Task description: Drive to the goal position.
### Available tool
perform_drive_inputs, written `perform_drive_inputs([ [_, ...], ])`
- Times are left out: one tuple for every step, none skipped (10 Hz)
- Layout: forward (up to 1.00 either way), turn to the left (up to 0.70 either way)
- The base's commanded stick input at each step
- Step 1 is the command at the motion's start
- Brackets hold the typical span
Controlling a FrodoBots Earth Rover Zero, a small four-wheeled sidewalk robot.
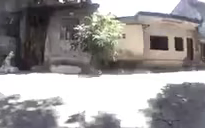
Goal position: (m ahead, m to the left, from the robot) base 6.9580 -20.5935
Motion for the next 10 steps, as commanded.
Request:
perform_drive_inputs([
  [0.23,-0.86],
  [0.0,-1.0],
  [0.0,-1.0],
  [0.0,-1.0],
  [0.0,-1.0],
  [0.0,-1.0],
  [0.0,-1.0],
  [0.0,-1.0],
  [0.53,-0.47],
  [1.0,0.06],
])
